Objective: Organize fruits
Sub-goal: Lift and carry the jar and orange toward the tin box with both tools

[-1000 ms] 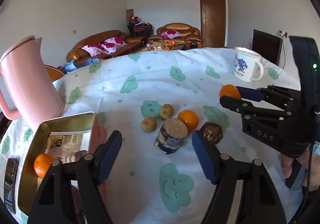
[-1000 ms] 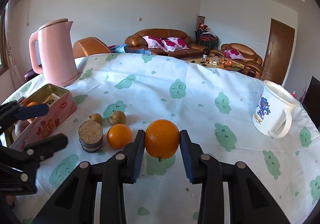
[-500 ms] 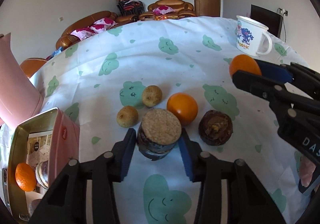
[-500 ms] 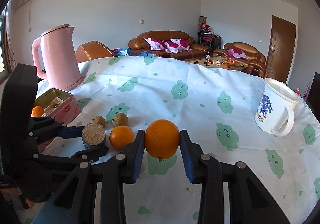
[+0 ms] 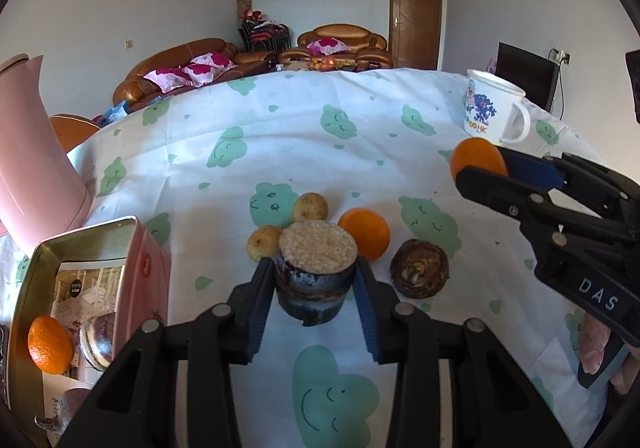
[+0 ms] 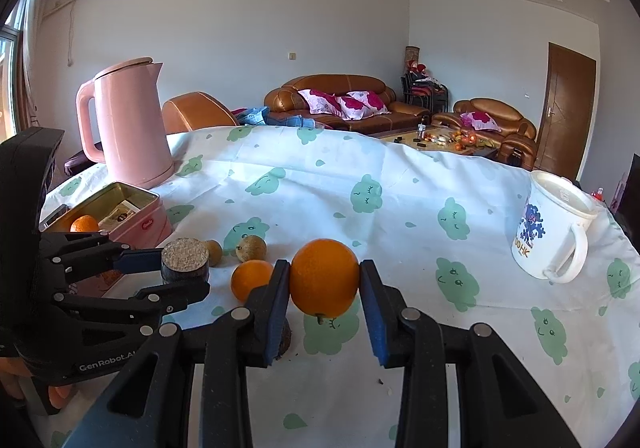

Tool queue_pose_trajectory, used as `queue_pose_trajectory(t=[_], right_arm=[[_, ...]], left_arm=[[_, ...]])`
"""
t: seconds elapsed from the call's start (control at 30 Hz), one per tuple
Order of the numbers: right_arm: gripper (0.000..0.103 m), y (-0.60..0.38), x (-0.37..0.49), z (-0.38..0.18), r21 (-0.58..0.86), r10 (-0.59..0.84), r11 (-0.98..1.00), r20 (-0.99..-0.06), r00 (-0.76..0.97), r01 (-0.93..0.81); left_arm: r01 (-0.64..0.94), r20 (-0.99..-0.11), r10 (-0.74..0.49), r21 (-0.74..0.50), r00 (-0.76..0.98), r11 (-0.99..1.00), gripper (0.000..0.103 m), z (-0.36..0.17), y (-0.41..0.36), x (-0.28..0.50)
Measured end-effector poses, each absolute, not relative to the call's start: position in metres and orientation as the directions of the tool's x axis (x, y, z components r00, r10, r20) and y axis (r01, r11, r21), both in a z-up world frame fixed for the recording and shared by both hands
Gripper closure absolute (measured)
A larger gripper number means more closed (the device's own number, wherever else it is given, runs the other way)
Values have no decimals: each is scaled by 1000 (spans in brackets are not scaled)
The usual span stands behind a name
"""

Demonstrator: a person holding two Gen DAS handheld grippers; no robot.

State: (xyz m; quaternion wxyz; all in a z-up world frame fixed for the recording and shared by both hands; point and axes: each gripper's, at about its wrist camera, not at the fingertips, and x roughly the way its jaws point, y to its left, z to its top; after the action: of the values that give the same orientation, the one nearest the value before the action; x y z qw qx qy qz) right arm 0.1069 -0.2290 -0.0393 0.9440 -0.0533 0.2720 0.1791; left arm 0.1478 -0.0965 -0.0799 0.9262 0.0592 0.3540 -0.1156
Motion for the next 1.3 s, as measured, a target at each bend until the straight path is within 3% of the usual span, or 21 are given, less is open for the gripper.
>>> queue_pose_trajectory(t=[1.3], right_arm=[[66, -225, 80, -29, -62, 354, 909, -407, 842, -412]], left_arm=[[227, -470, -161, 87, 868, 970, 62, -56, -91, 109]])
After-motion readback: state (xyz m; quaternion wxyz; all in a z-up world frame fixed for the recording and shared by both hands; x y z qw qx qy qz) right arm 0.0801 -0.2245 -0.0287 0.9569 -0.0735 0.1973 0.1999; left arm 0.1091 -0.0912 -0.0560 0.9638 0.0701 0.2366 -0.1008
